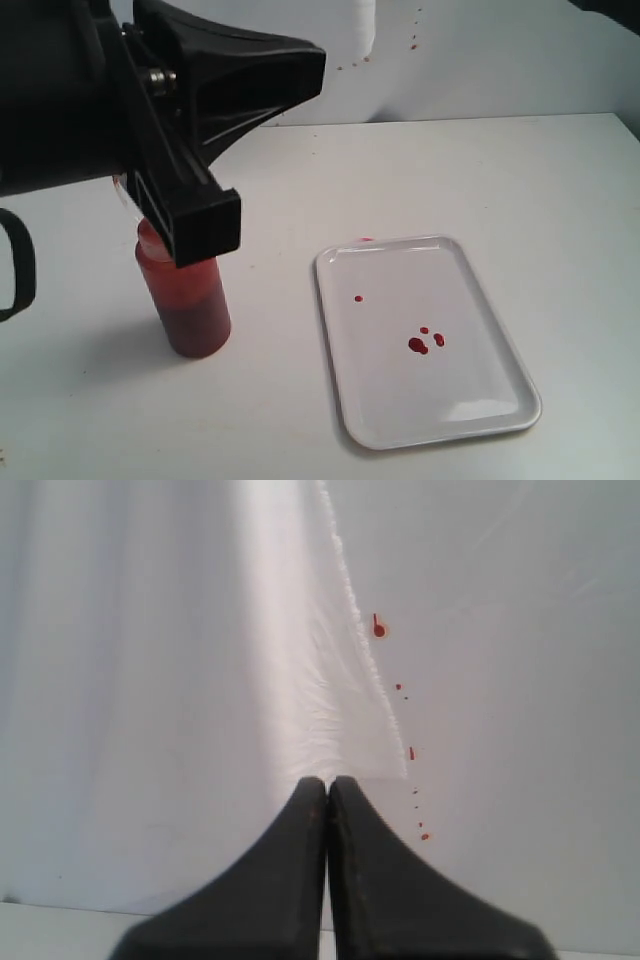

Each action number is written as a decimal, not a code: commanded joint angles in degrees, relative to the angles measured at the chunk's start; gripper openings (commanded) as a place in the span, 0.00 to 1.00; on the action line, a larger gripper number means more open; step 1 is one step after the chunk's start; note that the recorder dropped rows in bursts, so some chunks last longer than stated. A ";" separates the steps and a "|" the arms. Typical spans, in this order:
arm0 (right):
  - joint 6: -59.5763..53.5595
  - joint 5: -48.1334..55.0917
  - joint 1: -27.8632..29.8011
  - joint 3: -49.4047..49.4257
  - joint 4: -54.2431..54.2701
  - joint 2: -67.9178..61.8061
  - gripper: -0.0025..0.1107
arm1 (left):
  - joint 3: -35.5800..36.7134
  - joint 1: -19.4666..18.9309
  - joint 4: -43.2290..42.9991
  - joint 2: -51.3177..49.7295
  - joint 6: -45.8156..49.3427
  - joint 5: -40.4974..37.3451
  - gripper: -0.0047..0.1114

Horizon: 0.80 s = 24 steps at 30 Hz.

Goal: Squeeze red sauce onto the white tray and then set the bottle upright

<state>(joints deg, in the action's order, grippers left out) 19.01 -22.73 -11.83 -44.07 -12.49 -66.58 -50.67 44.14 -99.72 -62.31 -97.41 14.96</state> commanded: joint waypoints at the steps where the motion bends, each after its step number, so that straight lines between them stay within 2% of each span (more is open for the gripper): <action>1: -0.82 -0.18 0.42 0.47 0.50 0.35 0.02 | 3.38 0.38 -0.23 2.31 -0.21 -0.30 0.04; 3: -0.82 -0.18 0.42 0.47 0.50 0.35 0.02 | 6.27 -0.22 1.89 4.69 -0.21 -0.35 0.04; 5: -0.82 -0.18 0.42 0.47 0.50 0.35 0.02 | 9.37 -2.25 8.46 8.40 -0.21 0.01 0.04; 7: -0.82 -0.18 0.42 0.47 0.50 0.35 0.02 | 13.37 -5.41 15.49 13.07 -0.21 0.49 0.04; 9: -0.82 -0.18 0.42 0.47 0.50 0.35 0.02 | 17.90 -10.12 21.59 19.75 -0.21 1.85 0.04; 12: -0.82 -0.18 0.42 0.47 0.50 0.35 0.02 | 24.08 -19.11 22.90 31.37 -0.21 7.02 0.04; 16: -0.82 -0.18 0.42 0.47 0.50 0.35 0.02 | 29.37 -27.93 22.99 48.15 -0.42 9.69 0.04; 21: -0.82 -0.18 0.42 0.47 0.50 0.35 0.02 | 29.99 -33.17 22.99 62.31 -7.49 7.28 0.04; 24: -0.82 0.80 0.42 0.34 0.50 0.54 0.02 | 29.07 -33.69 22.87 62.31 -9.06 9.17 0.04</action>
<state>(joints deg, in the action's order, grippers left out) 19.01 -22.59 -11.83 -44.07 -12.49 -66.48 -21.10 10.98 -77.10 -0.77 -103.99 23.21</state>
